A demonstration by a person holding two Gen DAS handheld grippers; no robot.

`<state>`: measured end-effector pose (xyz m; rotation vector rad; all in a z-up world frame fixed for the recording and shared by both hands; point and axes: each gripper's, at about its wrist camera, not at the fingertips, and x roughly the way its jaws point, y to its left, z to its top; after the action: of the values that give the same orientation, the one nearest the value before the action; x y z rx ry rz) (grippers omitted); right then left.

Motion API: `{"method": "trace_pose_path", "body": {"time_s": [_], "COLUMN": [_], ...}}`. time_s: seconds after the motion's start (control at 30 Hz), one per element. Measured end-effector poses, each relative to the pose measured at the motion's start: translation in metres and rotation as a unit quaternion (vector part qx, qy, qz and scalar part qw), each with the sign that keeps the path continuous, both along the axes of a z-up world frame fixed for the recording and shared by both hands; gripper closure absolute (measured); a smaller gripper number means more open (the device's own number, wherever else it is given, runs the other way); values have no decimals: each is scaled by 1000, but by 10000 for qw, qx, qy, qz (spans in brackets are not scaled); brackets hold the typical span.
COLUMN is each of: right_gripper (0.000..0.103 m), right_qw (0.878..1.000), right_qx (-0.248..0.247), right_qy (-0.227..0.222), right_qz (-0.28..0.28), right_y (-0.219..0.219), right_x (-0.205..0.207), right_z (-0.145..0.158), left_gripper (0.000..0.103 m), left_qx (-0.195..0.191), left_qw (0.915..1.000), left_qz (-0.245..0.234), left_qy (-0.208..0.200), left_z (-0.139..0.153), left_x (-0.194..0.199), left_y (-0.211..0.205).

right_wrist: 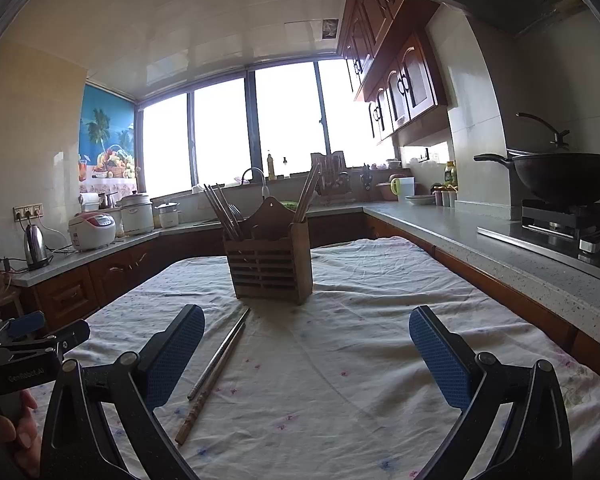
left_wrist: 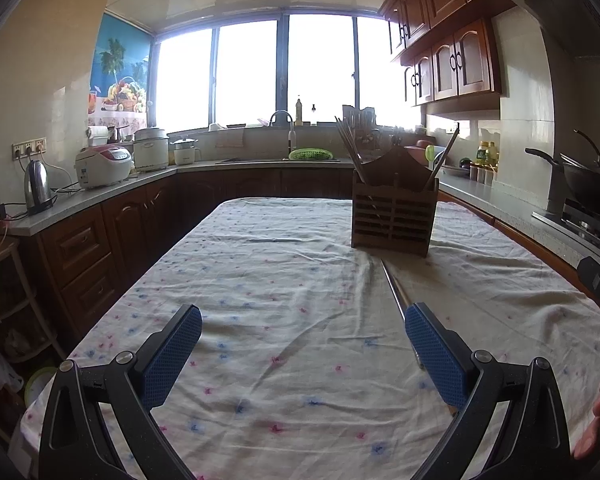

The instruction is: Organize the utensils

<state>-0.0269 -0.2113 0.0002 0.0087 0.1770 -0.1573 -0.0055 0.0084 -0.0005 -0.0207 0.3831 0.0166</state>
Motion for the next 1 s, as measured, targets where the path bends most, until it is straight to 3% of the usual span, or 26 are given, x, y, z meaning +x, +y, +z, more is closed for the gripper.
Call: {"method": "trace_pose_path", "body": {"time_s": [1.0], "right_gripper": [0], "right_qw": [9999], "right_qx": [59], "right_qy": [59], "right_qz": [93], "right_y": [1], "right_x": [1], "right_z": [-5], "left_gripper": [1], "left_qx": [125], "left_qw": [9999], "left_qz": [-9], "left_qy": [55], "left_z": [0], "left_x": [-3], "left_y": [-6]}}
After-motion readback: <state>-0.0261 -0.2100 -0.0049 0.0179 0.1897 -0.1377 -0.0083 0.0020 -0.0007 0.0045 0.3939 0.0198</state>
